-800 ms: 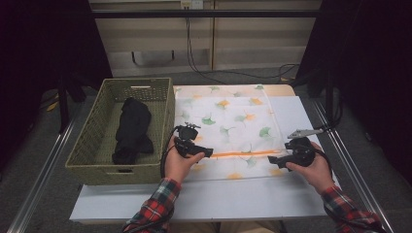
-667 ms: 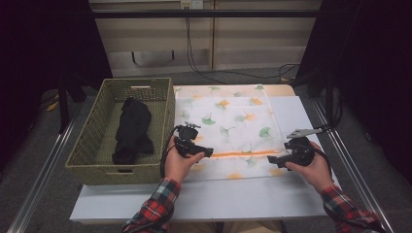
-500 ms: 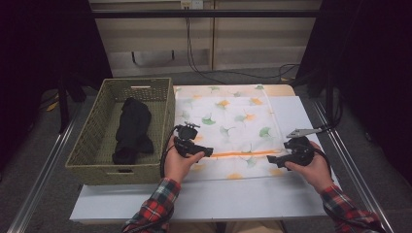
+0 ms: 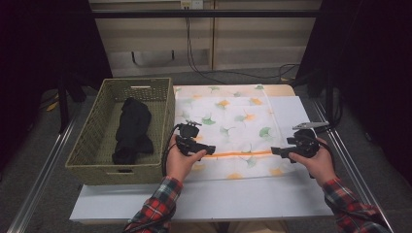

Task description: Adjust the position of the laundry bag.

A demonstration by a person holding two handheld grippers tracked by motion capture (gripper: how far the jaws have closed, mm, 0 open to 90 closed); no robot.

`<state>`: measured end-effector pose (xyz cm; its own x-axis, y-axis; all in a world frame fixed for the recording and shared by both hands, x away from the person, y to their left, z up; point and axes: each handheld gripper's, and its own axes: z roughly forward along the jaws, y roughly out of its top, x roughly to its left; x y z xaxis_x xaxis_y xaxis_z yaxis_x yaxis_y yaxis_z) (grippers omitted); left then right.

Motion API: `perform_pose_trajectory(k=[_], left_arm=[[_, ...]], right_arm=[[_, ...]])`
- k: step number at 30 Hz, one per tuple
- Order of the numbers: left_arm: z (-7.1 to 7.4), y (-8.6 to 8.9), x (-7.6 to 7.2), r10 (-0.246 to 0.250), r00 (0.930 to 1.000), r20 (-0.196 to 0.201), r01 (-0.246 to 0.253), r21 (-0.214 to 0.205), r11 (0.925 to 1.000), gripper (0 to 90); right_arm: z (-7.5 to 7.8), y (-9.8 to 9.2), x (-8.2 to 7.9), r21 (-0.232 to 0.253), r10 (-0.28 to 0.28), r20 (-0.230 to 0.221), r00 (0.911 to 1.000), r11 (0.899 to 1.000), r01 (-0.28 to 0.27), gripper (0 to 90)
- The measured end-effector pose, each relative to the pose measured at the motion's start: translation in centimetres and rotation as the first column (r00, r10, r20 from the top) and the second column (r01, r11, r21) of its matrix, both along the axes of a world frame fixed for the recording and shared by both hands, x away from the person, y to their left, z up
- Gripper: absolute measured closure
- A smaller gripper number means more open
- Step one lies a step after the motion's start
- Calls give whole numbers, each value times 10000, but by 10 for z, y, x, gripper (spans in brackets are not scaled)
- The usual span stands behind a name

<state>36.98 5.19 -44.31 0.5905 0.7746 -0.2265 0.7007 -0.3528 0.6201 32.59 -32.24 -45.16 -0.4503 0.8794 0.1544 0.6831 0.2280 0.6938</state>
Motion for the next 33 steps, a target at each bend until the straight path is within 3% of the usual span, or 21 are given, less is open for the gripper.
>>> perform_pose_trajectory(k=[8,14,27,33], left_arm=[[-1,-7,2,-132,9999,9,132,-65,9999,54],[-4,-11,3,-217,9998,31,218,-12,9998,54],[-4,-11,4,-169,9999,-16,169,-49,9998,54],[-6,-12,4,-169,9999,-3,169,-19,9999,55]], right_arm=[[-1,-4,17,-6,-593,34,9982,9982,593,231],[-11,-13,37,119,-1152,-47,9933,9933,1153,323],[-24,-13,65,-173,-1464,-219,9890,9891,1460,470],[-25,-18,71,130,-1728,-139,9849,9848,1730,524]])
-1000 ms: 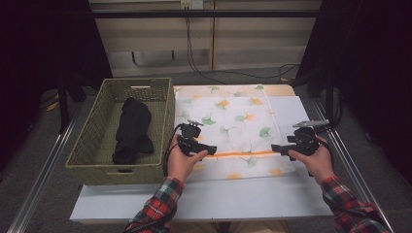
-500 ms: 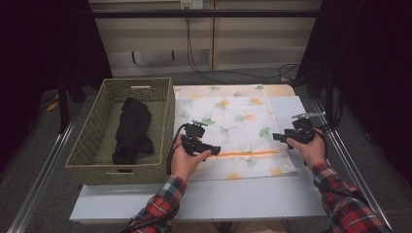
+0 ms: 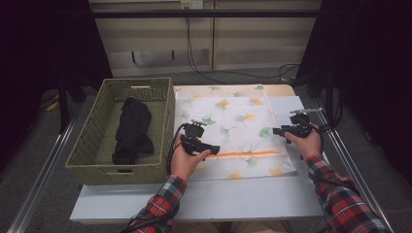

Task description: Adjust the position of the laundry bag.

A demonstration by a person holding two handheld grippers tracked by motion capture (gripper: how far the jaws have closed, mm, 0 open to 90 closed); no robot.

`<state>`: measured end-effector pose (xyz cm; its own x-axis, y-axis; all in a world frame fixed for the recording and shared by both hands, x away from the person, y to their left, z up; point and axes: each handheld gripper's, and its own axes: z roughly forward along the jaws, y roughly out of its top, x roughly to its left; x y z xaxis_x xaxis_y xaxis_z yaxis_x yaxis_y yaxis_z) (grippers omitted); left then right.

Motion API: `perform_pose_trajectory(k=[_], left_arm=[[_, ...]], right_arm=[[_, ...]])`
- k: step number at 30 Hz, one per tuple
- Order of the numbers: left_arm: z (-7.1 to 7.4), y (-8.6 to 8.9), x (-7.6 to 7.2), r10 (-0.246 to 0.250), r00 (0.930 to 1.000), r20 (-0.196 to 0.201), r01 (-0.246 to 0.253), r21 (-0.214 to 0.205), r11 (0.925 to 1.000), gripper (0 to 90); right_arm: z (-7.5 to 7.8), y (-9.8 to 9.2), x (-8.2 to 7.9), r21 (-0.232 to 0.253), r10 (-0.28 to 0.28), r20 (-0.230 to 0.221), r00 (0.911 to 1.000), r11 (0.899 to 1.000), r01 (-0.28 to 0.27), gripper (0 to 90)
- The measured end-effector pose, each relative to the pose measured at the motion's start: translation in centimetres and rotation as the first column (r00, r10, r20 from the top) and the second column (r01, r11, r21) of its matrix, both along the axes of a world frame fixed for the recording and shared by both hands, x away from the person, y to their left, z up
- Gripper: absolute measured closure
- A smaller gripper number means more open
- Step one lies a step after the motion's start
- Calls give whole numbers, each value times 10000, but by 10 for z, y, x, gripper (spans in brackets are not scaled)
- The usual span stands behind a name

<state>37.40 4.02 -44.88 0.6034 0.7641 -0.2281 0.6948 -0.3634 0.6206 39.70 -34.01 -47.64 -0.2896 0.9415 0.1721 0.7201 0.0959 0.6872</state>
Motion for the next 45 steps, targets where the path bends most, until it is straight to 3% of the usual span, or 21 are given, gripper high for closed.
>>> perform_pose_trajectory(k=[2,5,10,17,21,45], left_arm=[[0,0,0,3,10000,-18,-3,17,10000,55],[0,1,0,18,10000,-37,-18,0,10000,55],[-1,-1,-1,27,10000,-26,-27,33,10000,55],[0,-4,-2,21,10000,9,-21,-82,10000,55],[0,-3,-2,65,10000,15,-64,-90,9999,56],[1,-6,-1,15,9999,153,-16,90,10000,56]], right_arm=[[-2,-1,1,-23,-31,-32,10000,10000,31,551],[-3,-1,1,357,-377,-421,9984,9986,392,596],[-4,3,3,339,-401,-492,9980,9986,418,632],[-2,5,7,604,-569,-910,9942,9962,625,798],[-1,5,7,520,-668,-925,9935,9961,718,883],[2,-10,-6,489,-1163,-989,9883,9914,1215,900]])
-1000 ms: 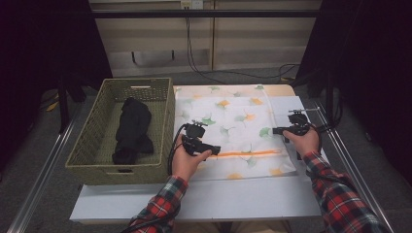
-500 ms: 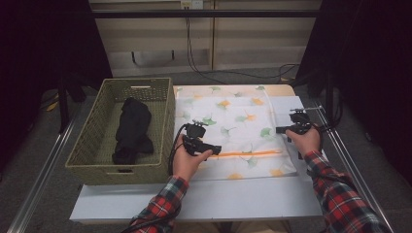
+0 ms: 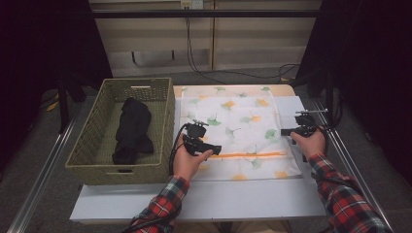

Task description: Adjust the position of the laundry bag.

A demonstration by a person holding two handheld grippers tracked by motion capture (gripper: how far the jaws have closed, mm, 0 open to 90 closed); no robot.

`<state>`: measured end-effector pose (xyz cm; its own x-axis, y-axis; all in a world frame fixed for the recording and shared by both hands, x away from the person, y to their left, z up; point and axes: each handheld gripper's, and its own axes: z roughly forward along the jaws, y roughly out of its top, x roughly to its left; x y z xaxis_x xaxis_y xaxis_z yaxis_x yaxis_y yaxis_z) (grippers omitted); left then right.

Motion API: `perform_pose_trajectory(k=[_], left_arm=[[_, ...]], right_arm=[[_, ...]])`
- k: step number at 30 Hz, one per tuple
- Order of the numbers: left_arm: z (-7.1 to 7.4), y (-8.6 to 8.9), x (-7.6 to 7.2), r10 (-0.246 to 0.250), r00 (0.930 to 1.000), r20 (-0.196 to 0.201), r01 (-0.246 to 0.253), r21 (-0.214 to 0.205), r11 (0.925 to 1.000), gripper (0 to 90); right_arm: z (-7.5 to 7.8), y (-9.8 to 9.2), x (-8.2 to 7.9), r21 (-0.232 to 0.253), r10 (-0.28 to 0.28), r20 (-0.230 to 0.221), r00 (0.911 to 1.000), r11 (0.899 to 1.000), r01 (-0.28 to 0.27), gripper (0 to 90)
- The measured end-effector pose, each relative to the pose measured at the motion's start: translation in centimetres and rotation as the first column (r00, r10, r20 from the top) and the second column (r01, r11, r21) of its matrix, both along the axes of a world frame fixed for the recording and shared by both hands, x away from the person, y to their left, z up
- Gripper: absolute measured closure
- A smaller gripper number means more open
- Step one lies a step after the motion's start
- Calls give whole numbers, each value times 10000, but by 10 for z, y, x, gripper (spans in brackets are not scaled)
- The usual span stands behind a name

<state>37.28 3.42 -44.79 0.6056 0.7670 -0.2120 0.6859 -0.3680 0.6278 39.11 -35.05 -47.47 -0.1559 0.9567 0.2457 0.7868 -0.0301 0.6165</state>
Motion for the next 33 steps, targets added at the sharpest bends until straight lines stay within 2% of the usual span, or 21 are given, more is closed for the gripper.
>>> perform_pose_trajectory(k=[15,24,25,30,33], left_arm=[[-1,-1,1,-3,10000,-40,3,-7,10000,58],[-3,-2,2,-59,9999,-121,60,63,10000,58],[-4,-2,2,-119,9998,-171,120,72,9999,58],[-5,-2,2,-69,9999,-154,70,81,9999,58],[-4,-2,2,-67,9999,-159,68,52,10000,58]], right_arm=[[4,-11,-6,-522,46,-44,10000,9986,-48,900],[3,-18,-8,-479,-24,-83,10000,9988,20,900],[4,-17,-8,-418,-166,-133,9998,9990,160,900],[3,-19,-8,-549,41,-67,10000,9985,-45,900],[4,-19,-8,-504,-26,-97,9999,9987,21,900]])
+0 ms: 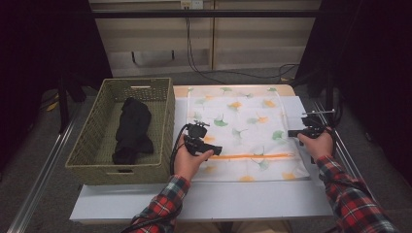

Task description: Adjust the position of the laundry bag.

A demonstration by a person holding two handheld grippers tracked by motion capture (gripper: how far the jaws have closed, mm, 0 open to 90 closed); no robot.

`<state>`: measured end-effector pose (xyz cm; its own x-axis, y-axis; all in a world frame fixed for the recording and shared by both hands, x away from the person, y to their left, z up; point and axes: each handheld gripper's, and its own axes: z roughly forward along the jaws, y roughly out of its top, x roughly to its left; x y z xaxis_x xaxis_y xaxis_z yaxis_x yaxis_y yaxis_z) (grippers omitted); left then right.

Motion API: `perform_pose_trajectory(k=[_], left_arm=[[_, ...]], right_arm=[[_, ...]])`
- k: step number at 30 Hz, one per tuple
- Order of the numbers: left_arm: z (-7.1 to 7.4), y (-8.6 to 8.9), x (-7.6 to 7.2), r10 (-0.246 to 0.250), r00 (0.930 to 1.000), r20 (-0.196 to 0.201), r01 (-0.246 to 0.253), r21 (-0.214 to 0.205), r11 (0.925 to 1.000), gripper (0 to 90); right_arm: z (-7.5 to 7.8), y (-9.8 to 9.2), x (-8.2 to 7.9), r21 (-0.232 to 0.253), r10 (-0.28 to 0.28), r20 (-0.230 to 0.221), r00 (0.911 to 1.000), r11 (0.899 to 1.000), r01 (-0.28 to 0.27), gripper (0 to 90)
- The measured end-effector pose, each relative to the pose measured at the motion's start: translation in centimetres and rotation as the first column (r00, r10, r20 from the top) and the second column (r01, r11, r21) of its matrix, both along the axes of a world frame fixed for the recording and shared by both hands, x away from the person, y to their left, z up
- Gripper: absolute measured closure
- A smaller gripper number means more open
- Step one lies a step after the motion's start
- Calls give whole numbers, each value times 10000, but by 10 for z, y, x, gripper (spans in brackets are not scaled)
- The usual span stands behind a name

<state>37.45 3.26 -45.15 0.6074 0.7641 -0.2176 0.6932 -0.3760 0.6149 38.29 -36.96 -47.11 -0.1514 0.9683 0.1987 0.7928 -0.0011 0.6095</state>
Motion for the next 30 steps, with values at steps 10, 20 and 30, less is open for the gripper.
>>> perform_pose_trajectory(k=[10,20,30], left_arm=[[-1,1,1,38,10000,9,-38,48,10000,58],[-1,1,1,-22,10000,-15,22,82,10000,58],[-1,1,2,25,10000,16,-25,40,10000,51]], right_arm=[[2,1,0,-305,384,129,9992,9988,-380,807],[1,2,-6,-90,1040,282,9942,9946,-1038,464],[7,2,-16,361,1311,481,9902,9905,-1329,243]])
